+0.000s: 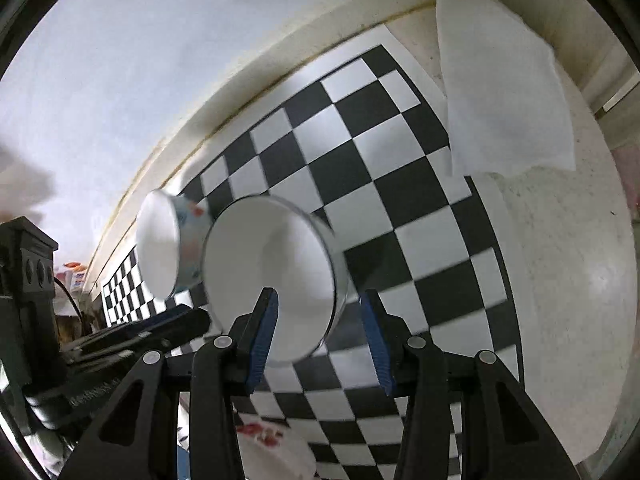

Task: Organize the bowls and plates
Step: 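Lift the white bowl with both tools and carry it toward another white bowl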

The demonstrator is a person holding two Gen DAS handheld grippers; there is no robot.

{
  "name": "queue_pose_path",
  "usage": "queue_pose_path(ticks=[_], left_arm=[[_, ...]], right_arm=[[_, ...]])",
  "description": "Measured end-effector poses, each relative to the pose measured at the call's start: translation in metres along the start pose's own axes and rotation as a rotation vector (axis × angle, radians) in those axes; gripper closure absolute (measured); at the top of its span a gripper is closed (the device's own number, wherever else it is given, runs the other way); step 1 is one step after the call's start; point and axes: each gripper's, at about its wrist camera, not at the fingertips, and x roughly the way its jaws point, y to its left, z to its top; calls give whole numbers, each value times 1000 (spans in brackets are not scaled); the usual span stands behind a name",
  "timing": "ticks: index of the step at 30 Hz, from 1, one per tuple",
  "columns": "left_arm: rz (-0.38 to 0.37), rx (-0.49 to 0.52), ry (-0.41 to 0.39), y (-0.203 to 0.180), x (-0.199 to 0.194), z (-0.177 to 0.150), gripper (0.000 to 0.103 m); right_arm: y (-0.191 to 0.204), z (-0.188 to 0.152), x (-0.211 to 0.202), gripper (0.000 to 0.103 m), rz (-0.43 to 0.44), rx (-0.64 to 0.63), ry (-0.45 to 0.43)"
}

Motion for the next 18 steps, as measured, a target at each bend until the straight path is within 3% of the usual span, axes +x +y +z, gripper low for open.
queue_pose_path(ticks=[8, 10, 12, 14, 18], left_arm=[[39, 2, 27, -4, 26, 13, 69], [47, 8, 24, -7, 30, 15, 71], [51, 20, 22, -12, 30, 14, 85], [68, 24, 20, -17, 28, 14, 86], [95, 36, -9, -23, 22, 9, 88]], right_arm=[[-6, 14, 30, 58, -21, 8, 44], [-7, 16, 32, 62, -25, 8, 44], [-9, 19, 34, 78, -32, 7, 49], [-8, 21, 36, 90, -41, -2, 55], [2, 19, 36, 93, -98, -42, 45]])
